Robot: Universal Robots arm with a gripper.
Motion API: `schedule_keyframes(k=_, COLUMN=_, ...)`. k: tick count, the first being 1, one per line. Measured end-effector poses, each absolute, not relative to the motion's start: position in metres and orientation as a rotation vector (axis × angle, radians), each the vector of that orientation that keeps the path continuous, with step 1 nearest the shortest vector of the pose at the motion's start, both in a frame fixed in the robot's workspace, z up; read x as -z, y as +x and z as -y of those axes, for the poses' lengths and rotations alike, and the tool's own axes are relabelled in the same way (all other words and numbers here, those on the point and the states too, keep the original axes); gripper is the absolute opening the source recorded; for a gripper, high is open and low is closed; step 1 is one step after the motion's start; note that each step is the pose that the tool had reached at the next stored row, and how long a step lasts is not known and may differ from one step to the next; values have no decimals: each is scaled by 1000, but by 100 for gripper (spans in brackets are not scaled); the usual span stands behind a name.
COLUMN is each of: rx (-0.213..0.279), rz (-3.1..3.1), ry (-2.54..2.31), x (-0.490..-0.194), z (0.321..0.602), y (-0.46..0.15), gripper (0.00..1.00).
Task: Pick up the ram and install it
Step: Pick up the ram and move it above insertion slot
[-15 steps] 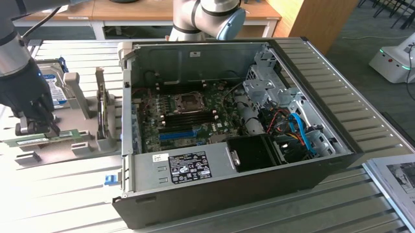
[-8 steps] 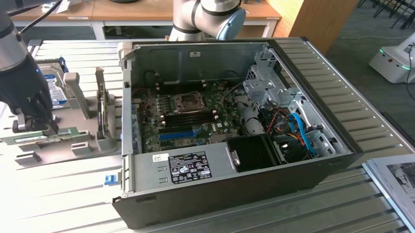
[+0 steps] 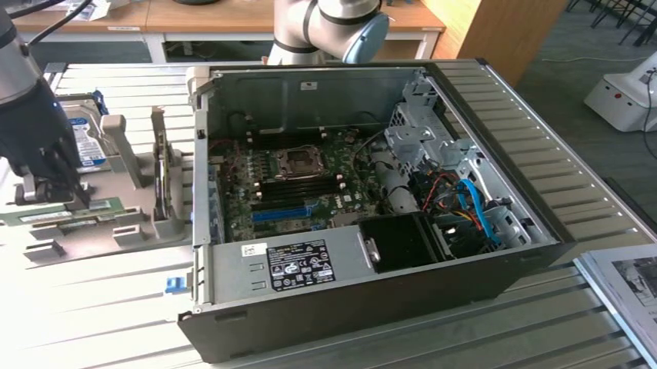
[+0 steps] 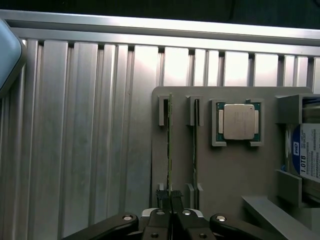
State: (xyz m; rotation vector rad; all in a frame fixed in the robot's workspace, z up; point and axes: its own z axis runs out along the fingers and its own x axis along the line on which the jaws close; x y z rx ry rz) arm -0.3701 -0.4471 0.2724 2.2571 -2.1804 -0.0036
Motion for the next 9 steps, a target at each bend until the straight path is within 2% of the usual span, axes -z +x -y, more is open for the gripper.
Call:
schedule_keyframes(k=3, rx=4, rz=2180, ry=2257, x=-276, z=447, y=-370, gripper=11)
schedule_keyframes(k=5, rx=4, rz=2181, ry=2257, x=-299, z=447, y=-369, gripper=11)
schedule_keyframes(k=9, rx=4, rz=2180, ry=2257, x=-305, z=447, y=-369, gripper=11)
